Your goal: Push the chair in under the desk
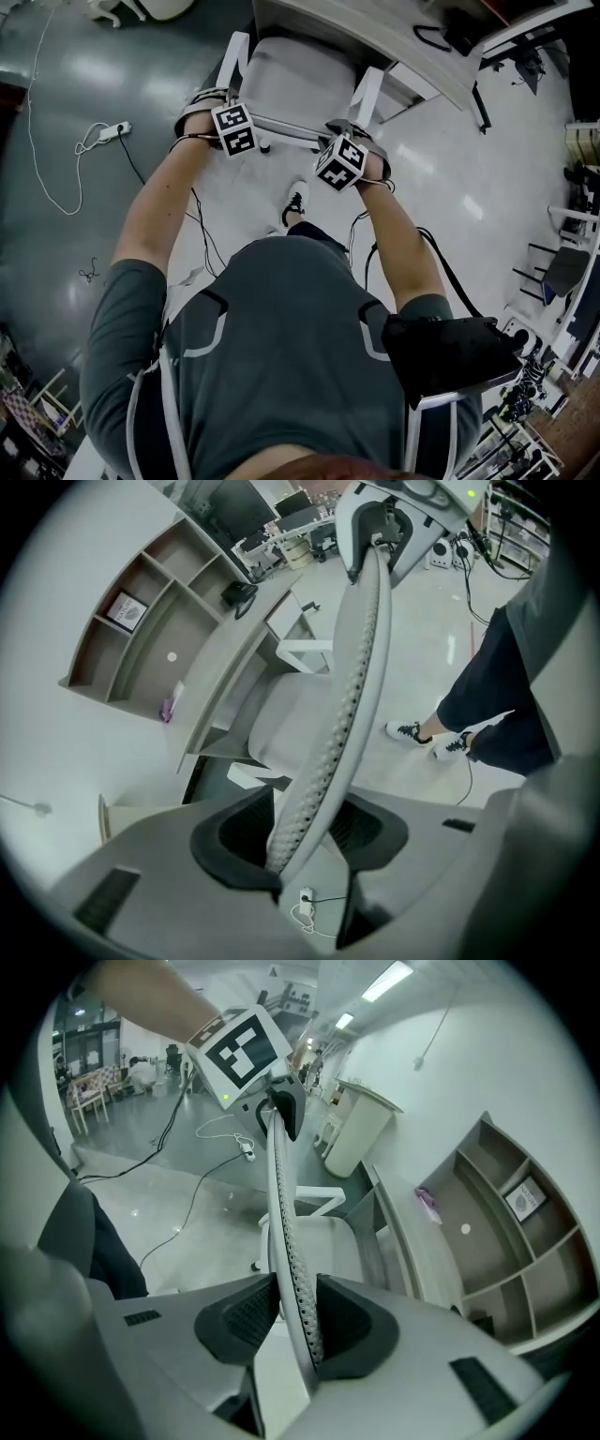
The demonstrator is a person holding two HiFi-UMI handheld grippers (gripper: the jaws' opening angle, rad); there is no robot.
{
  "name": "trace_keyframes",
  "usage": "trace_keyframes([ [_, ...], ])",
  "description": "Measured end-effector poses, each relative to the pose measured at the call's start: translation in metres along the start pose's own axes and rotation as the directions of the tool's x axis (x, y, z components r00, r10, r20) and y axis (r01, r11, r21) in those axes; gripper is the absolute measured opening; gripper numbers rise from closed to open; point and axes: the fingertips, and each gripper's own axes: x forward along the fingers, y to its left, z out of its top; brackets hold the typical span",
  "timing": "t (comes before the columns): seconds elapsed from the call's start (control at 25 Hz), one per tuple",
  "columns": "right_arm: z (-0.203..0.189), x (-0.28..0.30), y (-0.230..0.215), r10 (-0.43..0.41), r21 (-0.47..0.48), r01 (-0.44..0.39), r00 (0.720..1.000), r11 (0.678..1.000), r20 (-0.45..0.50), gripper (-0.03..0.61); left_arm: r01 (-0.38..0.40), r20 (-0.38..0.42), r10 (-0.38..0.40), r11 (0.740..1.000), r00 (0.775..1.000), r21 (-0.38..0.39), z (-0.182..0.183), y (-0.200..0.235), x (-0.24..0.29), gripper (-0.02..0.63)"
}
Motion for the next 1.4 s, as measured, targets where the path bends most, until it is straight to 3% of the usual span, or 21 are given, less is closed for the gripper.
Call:
trace_keyframes([
  [0.68, 0.012, 0.035, -0.072, 0.029, 0.073, -0.027, 0.999, 0.997, -0.025, 0.135, 0.004, -0.016, -0.003, 0.998, 1.0, 0.064, 0.021, 0.079, 0.046, 0.167],
  [0.92, 0.02, 0.04, -0.079, 0.068, 0.151, -0.06, 0.996, 0.987, -0.053, 0.135, 0.004, 0.005, -0.004, 0.994, 1.0, 0.114, 0.022, 0.098, 0.056, 0.167],
  [1.2, 0.023, 0.048, -0.091, -0.01, 0.171, 0.024, 0.997, 0.985, -0.08, 0.141, -0.015, 0.077, 0.001, 0.983, 0.997, 0.182, 0.027, 0.111, 0.065, 0.164],
  [1.4, 0.031, 0.055, -0.097, -0.002, 0.224, 0.027, 0.993, 0.974, -0.114, 0.147, -0.008, 0.105, -0.016, 0.975, 0.994, 0.22, 0.023, 0.122, 0.071, 0.16],
])
